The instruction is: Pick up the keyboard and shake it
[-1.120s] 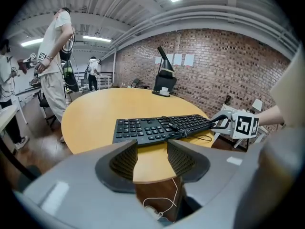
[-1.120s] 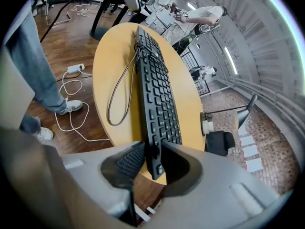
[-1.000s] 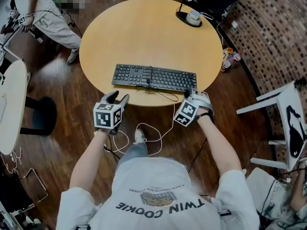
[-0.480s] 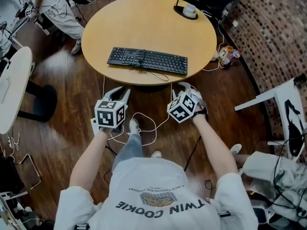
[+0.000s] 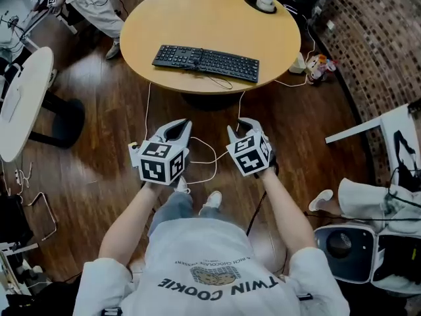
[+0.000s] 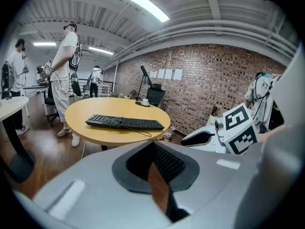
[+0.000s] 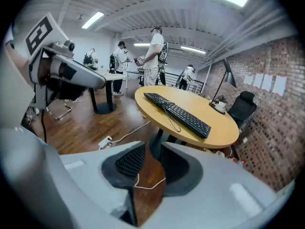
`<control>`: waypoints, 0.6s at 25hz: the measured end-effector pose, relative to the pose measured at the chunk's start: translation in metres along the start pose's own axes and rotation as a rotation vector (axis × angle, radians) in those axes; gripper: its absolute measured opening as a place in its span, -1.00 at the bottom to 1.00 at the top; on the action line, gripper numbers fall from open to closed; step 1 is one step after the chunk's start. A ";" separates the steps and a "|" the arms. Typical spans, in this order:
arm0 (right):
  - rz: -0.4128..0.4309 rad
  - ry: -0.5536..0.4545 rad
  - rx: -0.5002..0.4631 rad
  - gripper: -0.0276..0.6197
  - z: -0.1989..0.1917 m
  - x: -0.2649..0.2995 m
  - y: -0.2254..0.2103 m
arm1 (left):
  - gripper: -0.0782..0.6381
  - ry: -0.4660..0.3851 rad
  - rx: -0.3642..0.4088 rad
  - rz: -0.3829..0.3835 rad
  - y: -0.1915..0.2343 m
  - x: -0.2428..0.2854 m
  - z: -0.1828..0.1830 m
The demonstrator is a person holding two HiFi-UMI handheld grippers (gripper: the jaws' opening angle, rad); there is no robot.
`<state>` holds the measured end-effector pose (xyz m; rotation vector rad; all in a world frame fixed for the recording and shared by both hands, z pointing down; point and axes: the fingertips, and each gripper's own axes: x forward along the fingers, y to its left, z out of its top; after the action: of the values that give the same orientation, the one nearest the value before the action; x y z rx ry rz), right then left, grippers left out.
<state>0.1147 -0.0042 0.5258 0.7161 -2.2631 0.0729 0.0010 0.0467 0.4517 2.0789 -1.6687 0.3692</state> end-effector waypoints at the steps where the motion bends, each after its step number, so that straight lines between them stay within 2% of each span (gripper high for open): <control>1: 0.016 -0.016 0.035 -0.59 0.002 -0.004 0.007 | -0.76 0.002 -0.003 -0.008 -0.006 -0.004 -0.001; 6: 0.064 -0.094 0.177 -0.62 0.014 -0.023 0.038 | -0.76 -0.003 0.007 -0.028 -0.031 -0.022 -0.006; 10: 0.072 -0.143 0.283 -0.72 0.015 -0.035 0.058 | -0.76 0.001 0.050 -0.049 -0.050 -0.029 -0.016; 15: 0.080 -0.210 0.380 -0.76 0.029 -0.052 0.092 | -0.76 0.003 0.053 -0.053 -0.052 -0.044 -0.033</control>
<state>0.0781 0.0906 0.4845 0.8611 -2.5097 0.4977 0.0433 0.1092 0.4506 2.1548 -1.6152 0.4033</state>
